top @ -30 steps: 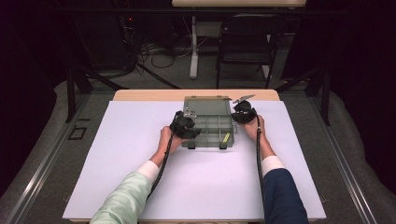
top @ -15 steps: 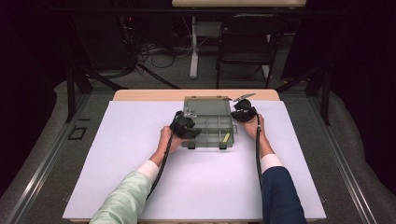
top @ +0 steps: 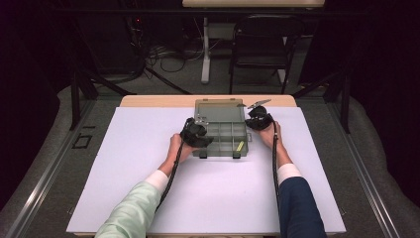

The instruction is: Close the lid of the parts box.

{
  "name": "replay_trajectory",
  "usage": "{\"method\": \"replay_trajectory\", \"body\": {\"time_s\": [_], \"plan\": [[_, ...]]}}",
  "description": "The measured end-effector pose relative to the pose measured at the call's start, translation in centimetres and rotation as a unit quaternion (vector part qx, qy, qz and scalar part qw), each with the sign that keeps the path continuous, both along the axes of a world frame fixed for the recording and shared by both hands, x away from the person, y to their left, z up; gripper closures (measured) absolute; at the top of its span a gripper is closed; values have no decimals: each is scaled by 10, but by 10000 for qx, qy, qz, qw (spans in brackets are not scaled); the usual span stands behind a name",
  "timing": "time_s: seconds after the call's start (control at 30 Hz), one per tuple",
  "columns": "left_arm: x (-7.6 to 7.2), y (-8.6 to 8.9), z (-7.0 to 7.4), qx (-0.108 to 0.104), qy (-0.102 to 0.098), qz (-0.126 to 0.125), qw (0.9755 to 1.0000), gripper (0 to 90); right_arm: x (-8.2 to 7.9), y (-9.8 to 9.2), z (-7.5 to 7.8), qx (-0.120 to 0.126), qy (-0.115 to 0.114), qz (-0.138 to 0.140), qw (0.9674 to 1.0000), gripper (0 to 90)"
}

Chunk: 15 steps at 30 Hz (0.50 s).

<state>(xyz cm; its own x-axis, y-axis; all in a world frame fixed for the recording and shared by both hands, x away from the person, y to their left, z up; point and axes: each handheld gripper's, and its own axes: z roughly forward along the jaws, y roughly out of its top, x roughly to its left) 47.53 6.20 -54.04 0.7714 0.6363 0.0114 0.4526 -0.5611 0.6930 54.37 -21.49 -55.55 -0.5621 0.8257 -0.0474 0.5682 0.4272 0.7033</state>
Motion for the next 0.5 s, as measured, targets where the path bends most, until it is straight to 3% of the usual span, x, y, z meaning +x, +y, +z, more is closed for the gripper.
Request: {"method": "replay_trajectory", "body": {"time_s": [0.13, 0.23, 0.37, 0.5], "plan": [[0, 0, 0, 2, 2, -18, 10000, 557, 2, 0, -1, 114, -61, -46, 9999, 900], [0, 0, 0, -11, 2, -10, 10000, 557, 3, 1, 1, 24, 62, -94, 9999, 900], [0, 0, 0, -11, -3, -2, 10000, 557, 5, 1, 0, 60, -7, -106, 9999, 900], [0, 0, 0, 17, -13, -6, 10000, 557, 6, 1, -2, 211, -41, -151, 9997, 900]]}}
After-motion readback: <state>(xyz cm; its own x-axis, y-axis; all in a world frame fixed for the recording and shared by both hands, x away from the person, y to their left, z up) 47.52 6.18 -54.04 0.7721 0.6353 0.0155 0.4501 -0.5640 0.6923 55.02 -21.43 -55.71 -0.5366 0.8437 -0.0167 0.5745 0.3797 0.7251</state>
